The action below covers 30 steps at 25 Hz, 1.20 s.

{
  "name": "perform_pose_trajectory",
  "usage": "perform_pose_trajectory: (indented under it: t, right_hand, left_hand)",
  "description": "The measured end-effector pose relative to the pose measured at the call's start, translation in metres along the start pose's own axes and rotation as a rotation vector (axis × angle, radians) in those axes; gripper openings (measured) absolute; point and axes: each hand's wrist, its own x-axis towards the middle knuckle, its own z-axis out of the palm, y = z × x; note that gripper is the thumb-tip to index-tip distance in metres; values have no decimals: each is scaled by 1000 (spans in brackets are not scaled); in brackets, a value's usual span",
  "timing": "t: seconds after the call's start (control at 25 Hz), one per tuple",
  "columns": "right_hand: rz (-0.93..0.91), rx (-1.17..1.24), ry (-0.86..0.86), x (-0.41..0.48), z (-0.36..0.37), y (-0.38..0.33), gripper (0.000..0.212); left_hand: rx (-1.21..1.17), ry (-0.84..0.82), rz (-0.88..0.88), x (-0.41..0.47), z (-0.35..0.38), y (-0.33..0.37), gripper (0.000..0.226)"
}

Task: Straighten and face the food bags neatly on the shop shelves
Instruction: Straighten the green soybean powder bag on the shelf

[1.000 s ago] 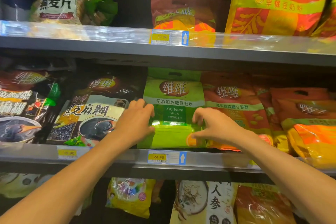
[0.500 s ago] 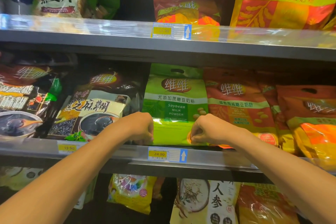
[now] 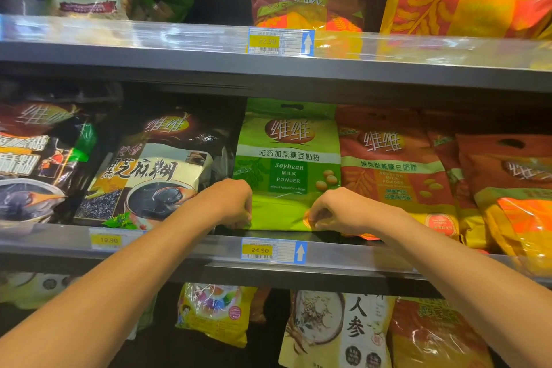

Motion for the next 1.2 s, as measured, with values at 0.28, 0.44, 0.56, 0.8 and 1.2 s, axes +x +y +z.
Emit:
perform_pose_trajectory:
  t: [0.28, 0.44, 0.56, 0.8, 1.2]
  right_hand:
    - [28, -232, 97, -6, 1, -6, 18]
    - [-21, -582, 198, -5, -5, -13, 42]
    - [-4, -540, 86, 3, -10, -12, 51]
    - [75, -499, 44, 17, -2, -13, 43]
    - [123, -246, 17, 2, -7, -15, 32]
  left_hand:
    - [250, 148, 76, -10, 6, 5, 19]
    - [442, 187, 104, -13, 4, 9, 48]
    - [469, 135, 104, -8, 2, 11, 58]
    - [488, 111, 61, 4, 7, 14, 53]
    - [370, 16, 102, 7, -3, 4, 26]
